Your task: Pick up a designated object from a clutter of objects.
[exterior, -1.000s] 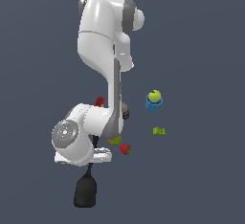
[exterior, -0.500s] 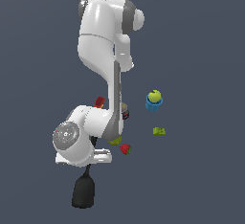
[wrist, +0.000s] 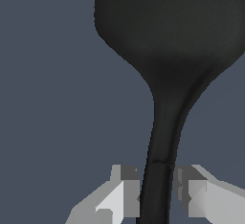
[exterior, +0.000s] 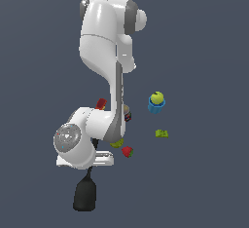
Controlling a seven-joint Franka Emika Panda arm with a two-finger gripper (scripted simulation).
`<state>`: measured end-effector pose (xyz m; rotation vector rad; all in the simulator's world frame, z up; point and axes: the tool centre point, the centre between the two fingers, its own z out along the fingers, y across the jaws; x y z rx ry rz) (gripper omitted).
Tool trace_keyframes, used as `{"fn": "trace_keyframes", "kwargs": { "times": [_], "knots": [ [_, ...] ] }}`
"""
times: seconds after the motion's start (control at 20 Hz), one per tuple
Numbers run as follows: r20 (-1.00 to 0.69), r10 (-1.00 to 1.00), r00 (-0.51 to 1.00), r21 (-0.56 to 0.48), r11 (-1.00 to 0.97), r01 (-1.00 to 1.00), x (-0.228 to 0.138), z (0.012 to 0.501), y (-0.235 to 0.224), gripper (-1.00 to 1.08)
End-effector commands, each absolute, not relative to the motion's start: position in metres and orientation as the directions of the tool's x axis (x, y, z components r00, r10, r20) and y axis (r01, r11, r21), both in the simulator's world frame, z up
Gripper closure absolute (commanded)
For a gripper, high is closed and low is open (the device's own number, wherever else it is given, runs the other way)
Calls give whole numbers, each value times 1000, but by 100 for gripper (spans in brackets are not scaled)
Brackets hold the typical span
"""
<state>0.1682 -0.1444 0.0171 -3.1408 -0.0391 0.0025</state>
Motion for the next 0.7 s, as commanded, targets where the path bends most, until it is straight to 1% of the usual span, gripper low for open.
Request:
{"fn": "trace_keyframes", "kwargs": {
  "times": [0.0, 0.35, 0.65],
  "knots": [
    [0, 25, 1000, 0, -1000, 25, 167, 19, -143, 108],
    [0, 25, 1000, 0, -1000, 25, 158, 31, -133, 108],
    [0, 25, 1000, 0, -1000, 25, 143, 51, -116, 108]
  ]
}}
